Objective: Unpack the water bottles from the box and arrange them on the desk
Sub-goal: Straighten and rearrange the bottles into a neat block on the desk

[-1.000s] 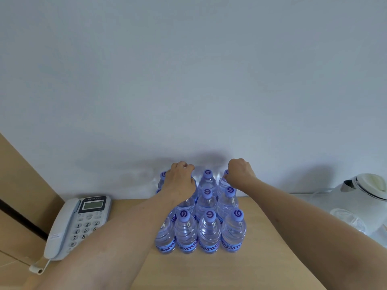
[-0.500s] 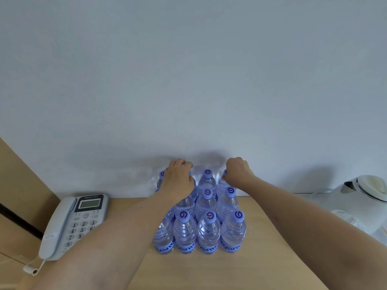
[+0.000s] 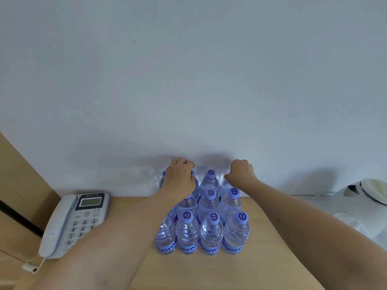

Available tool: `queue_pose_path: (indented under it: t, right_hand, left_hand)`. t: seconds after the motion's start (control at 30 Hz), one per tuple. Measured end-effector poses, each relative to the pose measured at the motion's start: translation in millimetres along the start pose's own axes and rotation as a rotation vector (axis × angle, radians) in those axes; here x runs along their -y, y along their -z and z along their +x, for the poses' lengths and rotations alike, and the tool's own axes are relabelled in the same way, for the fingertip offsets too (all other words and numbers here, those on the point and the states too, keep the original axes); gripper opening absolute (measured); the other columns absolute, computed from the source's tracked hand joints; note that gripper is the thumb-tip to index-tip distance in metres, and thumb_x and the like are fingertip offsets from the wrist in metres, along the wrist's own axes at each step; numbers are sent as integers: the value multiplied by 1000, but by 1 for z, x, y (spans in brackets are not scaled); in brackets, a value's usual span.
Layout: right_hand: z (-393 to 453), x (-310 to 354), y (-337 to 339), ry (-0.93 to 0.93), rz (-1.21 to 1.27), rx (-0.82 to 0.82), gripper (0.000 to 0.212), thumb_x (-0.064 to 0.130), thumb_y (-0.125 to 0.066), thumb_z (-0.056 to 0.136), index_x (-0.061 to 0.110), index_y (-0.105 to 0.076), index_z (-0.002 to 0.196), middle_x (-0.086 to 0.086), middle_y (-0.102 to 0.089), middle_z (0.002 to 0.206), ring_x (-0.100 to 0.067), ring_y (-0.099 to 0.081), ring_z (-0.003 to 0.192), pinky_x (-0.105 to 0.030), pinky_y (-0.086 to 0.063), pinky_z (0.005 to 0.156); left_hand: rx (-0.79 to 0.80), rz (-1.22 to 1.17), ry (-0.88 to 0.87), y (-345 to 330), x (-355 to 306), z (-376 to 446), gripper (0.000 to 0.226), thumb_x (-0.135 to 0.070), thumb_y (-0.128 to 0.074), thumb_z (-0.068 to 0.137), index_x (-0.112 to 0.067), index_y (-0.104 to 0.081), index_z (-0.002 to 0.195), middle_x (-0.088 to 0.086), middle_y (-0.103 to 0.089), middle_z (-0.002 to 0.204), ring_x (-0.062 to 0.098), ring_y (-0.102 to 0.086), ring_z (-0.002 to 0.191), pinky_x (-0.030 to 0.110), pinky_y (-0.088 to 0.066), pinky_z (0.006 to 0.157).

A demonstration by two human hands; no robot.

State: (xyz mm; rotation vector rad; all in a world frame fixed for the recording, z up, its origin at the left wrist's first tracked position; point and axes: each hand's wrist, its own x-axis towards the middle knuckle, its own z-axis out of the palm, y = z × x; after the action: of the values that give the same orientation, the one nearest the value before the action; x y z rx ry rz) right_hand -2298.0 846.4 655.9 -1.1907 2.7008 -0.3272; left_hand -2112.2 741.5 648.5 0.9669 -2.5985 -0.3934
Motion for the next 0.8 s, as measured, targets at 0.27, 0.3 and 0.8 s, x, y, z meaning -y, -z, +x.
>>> queue_pose_path:
  t: [0.27, 0.3, 0.8]
  right_hand:
    - [-2, 6, 3, 40, 82, 75, 22, -4, -53, 68, 12, -47, 56, -5, -42, 60, -22, -37, 57, -24, -25, 47]
    - [-2, 3, 3, 52, 102, 79, 19, -2, -55, 73, 11, -68, 76, -7, -58, 75, -24, -52, 68, -23, -35, 53]
    - [-3, 0, -3, -5, 87, 52, 47, 7, -62, 73, 16, -21, 53, 1, -22, 51, -17, -18, 48, -26, -17, 42]
  left_hand:
    - [-6, -9, -4, 0, 2, 1, 38, -14, -51, 90, -16, -56, 127, 3, -50, 131, 24, -37, 126, 36, -38, 99]
    - [-3, -9, -7, 0, 1, 2, 38, -14, -51, 89, -16, -56, 127, 3, -50, 131, 24, -37, 126, 37, -38, 100]
    - [10, 23, -15, -2, 4, 2, 35, -15, -51, 89, -14, -58, 124, 3, -52, 126, 25, -39, 123, 37, -39, 97]
